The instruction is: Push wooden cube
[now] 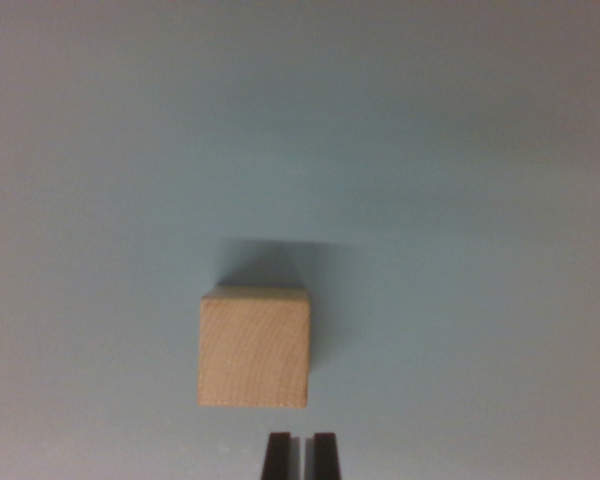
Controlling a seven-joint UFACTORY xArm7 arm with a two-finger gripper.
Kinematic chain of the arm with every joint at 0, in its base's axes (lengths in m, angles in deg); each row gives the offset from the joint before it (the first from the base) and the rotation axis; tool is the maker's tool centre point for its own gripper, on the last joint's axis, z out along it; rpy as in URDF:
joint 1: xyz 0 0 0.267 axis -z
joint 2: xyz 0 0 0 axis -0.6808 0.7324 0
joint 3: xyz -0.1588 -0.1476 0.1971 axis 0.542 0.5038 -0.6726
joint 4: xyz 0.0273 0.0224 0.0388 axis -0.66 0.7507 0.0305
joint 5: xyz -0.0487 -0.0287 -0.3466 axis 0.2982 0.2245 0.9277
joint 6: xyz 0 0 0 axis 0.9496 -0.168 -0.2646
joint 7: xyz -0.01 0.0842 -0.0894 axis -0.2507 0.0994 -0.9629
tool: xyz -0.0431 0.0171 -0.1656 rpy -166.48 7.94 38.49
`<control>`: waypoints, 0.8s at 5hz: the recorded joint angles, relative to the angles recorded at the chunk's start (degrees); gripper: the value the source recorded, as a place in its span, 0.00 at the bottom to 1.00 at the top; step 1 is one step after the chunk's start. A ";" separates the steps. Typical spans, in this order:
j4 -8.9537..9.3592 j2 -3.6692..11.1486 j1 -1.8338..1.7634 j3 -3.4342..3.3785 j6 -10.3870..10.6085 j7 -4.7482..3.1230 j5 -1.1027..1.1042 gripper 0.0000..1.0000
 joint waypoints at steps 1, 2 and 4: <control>2.42 0.59 -0.14 -0.09 2.71 0.09 -0.02 0.00; 2.42 0.59 -0.14 -0.09 2.71 0.09 -0.02 0.00; 4.61 1.12 -0.27 -0.17 5.18 0.17 -0.05 0.00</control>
